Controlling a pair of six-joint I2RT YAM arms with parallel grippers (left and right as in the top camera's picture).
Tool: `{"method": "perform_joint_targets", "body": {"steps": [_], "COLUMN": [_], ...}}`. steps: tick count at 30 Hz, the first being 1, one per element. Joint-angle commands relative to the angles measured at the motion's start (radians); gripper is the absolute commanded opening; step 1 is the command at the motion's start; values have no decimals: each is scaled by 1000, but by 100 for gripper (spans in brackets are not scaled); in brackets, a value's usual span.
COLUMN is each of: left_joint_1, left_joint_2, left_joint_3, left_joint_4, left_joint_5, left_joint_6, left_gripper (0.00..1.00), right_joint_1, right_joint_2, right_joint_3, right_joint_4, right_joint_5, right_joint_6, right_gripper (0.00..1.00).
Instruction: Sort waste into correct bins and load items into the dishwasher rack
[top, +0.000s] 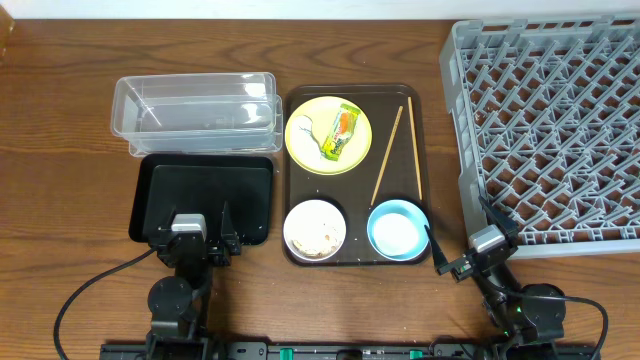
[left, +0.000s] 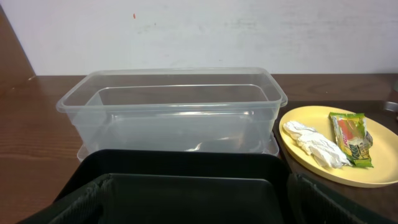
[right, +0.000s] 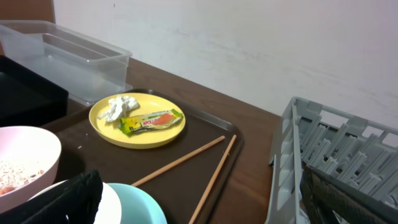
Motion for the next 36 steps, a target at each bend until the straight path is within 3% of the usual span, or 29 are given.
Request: {"method": "perform_joint_targets", "body": {"steps": [1,31,36], "left_joint_1": [6,6,6], "left_joint_2": [0,0,0], "left_joint_3": [-28,-28,-28], "left_joint_4": [-24,-24,-24], "left_joint_5": [-5,-5,-5], "left_joint_6": [-5,-5,-5], "left_gripper": [90,90,90], "right_joint_1": [-6,-6,-6], "right_joint_2": [-5,-5,-5], "right_joint_3": [-3,-3,-3], "right_joint_4": [-3,-3,4], "right_joint_5": [-8,-10,-87], "right_joint_6": [-10,-10,-10], "right_gripper": [99,99,99]}}
